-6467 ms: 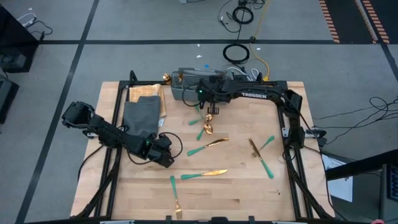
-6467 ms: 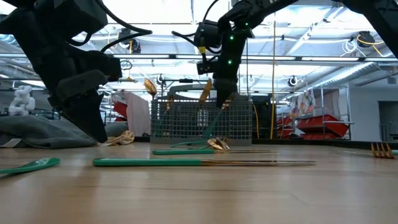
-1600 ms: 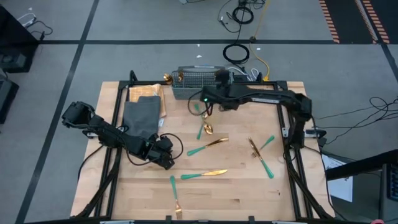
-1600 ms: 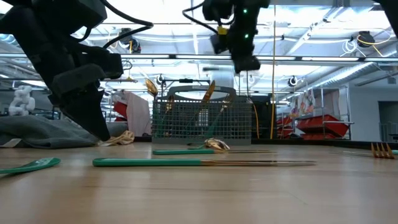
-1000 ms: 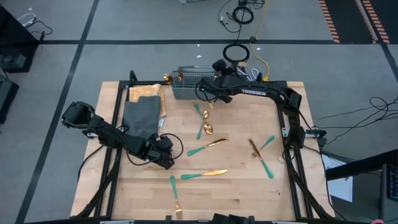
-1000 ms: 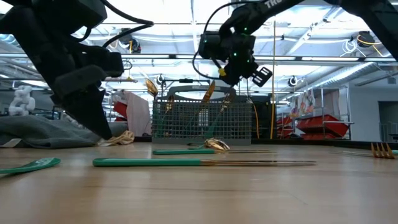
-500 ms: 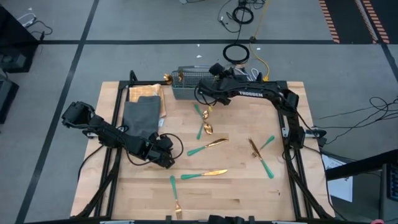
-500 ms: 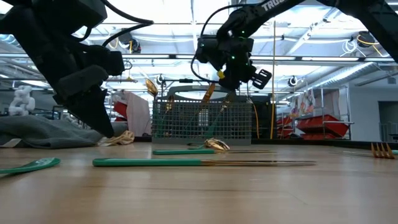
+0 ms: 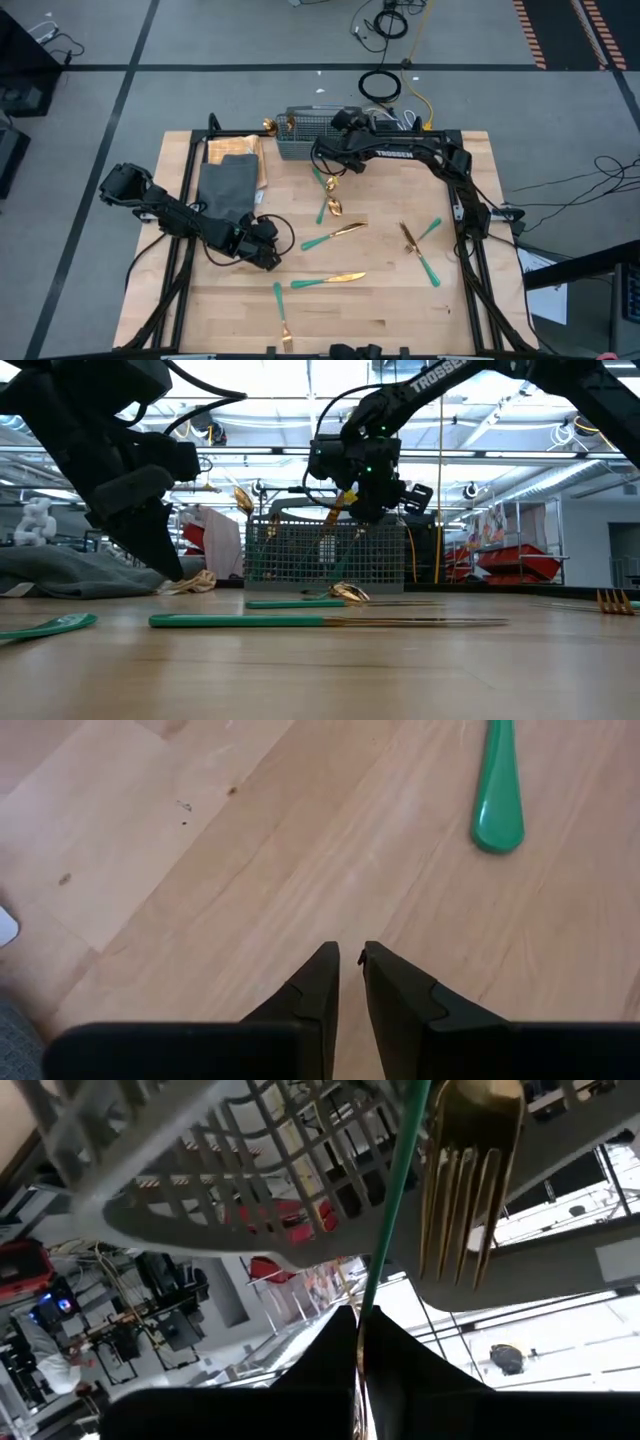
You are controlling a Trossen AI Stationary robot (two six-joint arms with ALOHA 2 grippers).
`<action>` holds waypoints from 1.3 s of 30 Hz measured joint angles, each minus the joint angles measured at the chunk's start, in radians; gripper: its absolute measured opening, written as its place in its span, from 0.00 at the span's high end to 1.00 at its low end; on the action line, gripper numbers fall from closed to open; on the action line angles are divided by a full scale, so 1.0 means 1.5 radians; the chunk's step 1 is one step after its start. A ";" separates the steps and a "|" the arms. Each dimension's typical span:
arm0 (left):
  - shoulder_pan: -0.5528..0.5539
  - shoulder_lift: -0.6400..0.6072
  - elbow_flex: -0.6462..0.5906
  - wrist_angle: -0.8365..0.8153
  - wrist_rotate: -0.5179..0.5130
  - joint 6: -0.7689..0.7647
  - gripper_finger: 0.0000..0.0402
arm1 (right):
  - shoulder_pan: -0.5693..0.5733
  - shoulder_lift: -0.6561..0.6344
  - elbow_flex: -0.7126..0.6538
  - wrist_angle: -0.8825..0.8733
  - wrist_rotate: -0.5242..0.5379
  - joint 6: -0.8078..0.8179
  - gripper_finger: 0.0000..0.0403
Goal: Sort silverware
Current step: Put the green fork into the silverware basket
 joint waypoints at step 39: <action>0.000 0.000 0.000 -0.001 -0.030 0.005 0.86 | 0.008 -0.001 0.000 0.026 -0.048 -0.087 0.95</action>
